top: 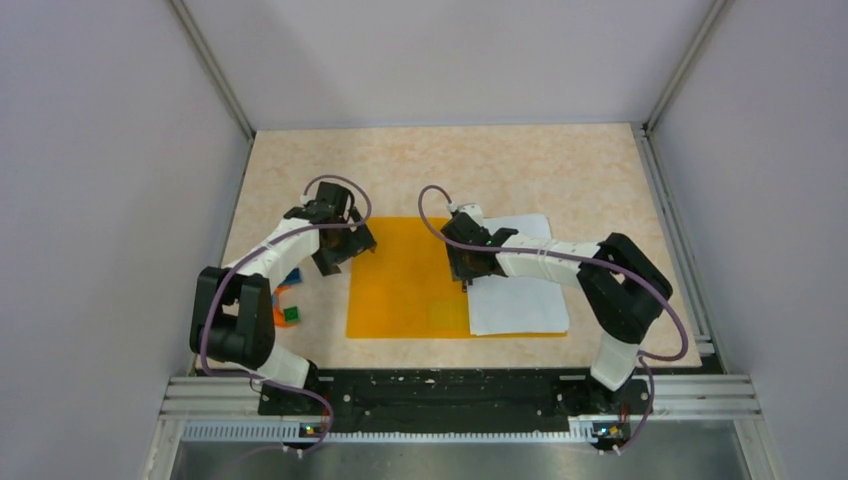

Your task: Put the files into the folder

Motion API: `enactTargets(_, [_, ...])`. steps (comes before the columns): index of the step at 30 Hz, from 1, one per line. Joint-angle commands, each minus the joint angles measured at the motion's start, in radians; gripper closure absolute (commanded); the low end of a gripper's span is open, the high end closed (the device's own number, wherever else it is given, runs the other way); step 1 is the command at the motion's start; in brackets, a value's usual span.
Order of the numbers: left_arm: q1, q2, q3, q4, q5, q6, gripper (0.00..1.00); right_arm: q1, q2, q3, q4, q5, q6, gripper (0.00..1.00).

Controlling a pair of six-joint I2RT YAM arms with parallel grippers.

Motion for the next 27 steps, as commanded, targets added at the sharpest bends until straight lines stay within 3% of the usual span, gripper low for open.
enactTargets(1, [0.045,-0.006,-0.036,0.050,0.103,0.094,0.02,0.010,0.040,0.060,0.024,0.038,0.000,0.49])
enactTargets(8, [0.070,0.001,-0.074,0.136,0.230,0.113,0.01,0.009,0.069,0.060,0.025,0.041,-0.008,0.72])
enactTargets(13, [0.071,-0.011,-0.118,0.203,0.312,0.110,0.02,-0.033,0.048,-0.005,0.076,-0.049,-0.004,0.91])
enactTargets(22, [0.071,-0.077,-0.147,0.170,0.244,0.107,0.02,-0.155,-0.006,-0.131,0.187,-0.263,-0.002,1.00])
enactTargets(27, [0.071,-0.093,-0.132,0.143,0.220,0.142,0.01,-0.199,-0.016,-0.166,0.222,-0.330,-0.004,1.00])
